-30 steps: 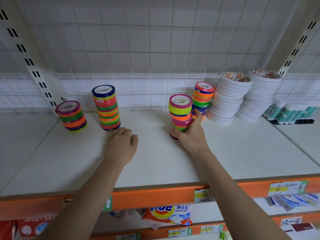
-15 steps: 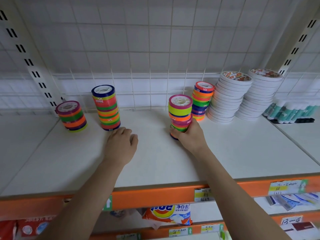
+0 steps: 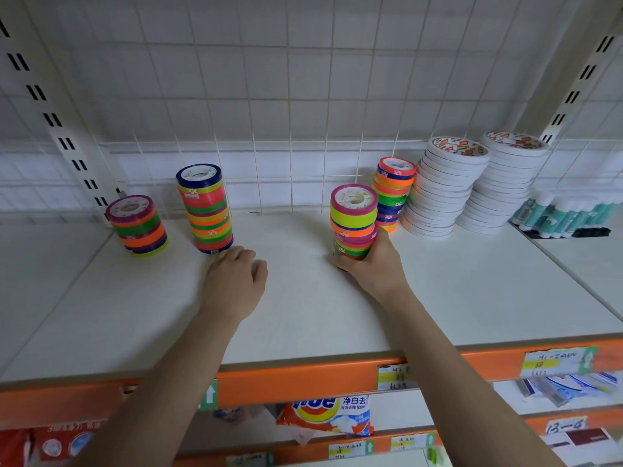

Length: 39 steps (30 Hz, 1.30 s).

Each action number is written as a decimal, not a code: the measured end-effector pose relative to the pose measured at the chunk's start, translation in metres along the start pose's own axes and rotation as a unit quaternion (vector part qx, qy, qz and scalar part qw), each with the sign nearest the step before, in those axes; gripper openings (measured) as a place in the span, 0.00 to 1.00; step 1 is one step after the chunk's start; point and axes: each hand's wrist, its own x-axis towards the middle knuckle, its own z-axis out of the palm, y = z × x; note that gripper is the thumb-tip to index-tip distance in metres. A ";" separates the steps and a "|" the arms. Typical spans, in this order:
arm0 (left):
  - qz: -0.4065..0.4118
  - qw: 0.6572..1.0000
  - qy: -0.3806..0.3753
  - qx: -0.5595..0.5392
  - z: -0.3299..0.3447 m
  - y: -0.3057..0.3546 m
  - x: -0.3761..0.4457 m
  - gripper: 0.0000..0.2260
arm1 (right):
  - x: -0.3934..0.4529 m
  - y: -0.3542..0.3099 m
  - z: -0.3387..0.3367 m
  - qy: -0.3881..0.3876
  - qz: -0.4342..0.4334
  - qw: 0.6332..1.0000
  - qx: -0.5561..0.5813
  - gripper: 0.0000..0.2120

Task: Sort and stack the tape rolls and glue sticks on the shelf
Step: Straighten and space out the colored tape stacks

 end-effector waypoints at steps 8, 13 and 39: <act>-0.003 1.000 -0.015 0.005 -0.002 0.001 -0.001 0.13 | -0.003 0.003 0.004 0.043 0.001 0.998 -0.047 0.35; -0.001 1.000 -0.015 0.007 -0.001 -0.001 0.000 0.15 | -0.003 0.005 0.003 0.034 -0.001 0.998 -0.051 0.32; -0.001 1.000 -0.012 0.005 0.000 0.000 0.001 0.13 | -0.006 -0.014 -0.004 0.014 -0.035 0.998 0.049 0.25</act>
